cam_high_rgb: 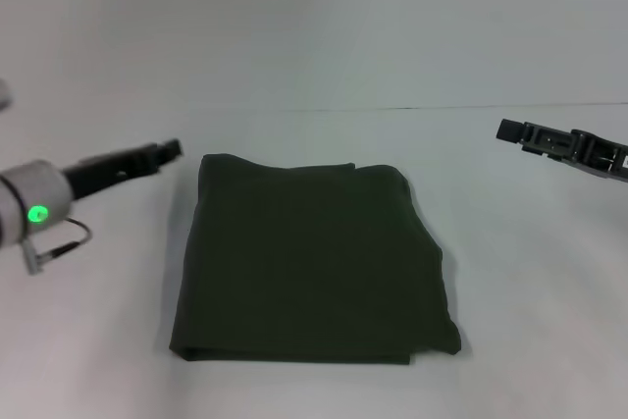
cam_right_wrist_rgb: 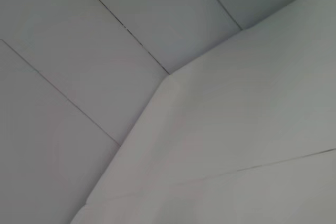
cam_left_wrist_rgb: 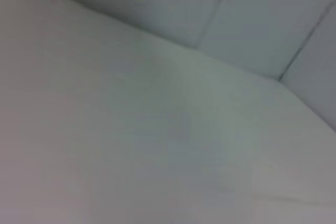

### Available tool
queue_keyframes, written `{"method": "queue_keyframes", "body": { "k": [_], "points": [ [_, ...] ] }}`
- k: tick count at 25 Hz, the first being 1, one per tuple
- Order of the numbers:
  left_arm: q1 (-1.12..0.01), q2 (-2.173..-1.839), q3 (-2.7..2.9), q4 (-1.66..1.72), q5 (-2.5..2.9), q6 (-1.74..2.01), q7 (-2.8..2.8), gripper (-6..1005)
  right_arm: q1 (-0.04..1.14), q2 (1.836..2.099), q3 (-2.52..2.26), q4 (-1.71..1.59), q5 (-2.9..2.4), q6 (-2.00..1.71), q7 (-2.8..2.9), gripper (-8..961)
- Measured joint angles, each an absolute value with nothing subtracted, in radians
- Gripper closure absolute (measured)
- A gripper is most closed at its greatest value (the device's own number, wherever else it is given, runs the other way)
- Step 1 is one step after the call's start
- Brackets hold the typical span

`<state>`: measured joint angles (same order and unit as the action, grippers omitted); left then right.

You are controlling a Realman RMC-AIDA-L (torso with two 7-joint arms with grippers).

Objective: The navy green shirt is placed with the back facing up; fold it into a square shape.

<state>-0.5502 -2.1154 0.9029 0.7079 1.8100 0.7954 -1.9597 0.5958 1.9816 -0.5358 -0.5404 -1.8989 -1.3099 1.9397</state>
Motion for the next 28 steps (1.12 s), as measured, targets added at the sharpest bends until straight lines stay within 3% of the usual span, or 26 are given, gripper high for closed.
{"method": "queue_keyframes", "body": {
  "k": [5, 9, 14, 21, 28],
  "points": [
    [-0.416, -2.142, 0.865, 0.95, 1.804, 1.035, -1.959, 601, 0.586, 1.981, -0.529, -0.541, -1.851, -1.462, 1.782, 123],
    [-0.365, -2.156, 0.781, 1.045, 1.787, 1.373, -1.877, 448, 0.573, 1.997, -0.549, -0.537, -1.842, -1.659, 1.589, 123],
    [-0.357, -2.134, 0.716, 0.998, 1.785, 1.738, -1.698, 266, 0.563, 2.025, -0.654, -0.541, -1.861, -1.785, 1.423, 124],
    [-0.351, -2.111, 0.718, 0.894, 1.825, 1.834, -1.576, 73, 0.588, 2.04, -0.734, -0.544, -1.881, -1.729, 1.413, 124],
    [-0.343, -2.117, 0.715, 0.866, 1.883, 1.826, -1.533, 36, 0.589, 2.043, -0.736, -0.545, -1.883, -1.724, 1.414, 125]
  ]
}}
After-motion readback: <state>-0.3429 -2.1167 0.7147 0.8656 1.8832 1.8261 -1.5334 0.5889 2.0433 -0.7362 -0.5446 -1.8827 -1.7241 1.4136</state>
